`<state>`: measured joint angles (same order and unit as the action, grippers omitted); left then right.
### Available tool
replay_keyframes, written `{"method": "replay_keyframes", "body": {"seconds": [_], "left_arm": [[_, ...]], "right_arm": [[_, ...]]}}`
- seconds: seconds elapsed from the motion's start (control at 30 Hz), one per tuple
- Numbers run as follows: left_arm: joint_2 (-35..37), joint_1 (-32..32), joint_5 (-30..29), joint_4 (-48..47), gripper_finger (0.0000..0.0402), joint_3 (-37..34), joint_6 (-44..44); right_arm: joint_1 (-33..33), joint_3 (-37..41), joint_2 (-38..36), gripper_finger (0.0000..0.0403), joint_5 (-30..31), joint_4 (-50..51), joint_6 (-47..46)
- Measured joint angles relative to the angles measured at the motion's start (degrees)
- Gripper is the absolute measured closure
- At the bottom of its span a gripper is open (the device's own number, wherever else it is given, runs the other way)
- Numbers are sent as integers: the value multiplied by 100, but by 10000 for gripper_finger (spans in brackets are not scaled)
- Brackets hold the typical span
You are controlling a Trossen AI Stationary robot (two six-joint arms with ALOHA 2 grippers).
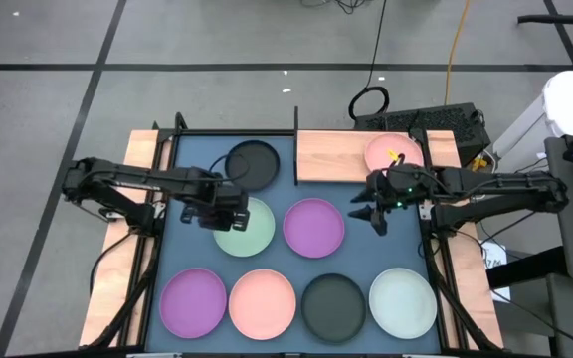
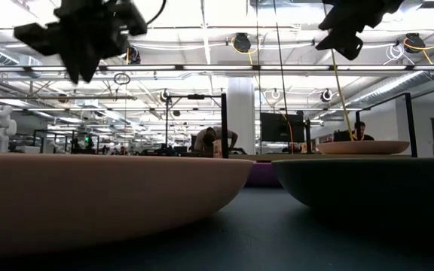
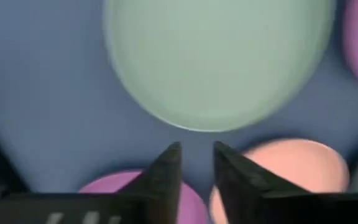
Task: Place and stack plates onto a shelf
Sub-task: Put the green plate on the shelf
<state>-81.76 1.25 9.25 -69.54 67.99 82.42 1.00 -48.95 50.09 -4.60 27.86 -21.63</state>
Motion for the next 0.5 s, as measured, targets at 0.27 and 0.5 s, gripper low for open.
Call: {"method": "replay_keyframes", "body": {"seconds": [0.27,0.5], "left_arm": [[7,-480,-223,252,191,-864,-418],[7,-864,-196,1035,186,-1674,-805]], "right_arm": [[-84,0,-1,204,2,-18,-135],[-86,-1,-2,204,0,-71,-943]]}}
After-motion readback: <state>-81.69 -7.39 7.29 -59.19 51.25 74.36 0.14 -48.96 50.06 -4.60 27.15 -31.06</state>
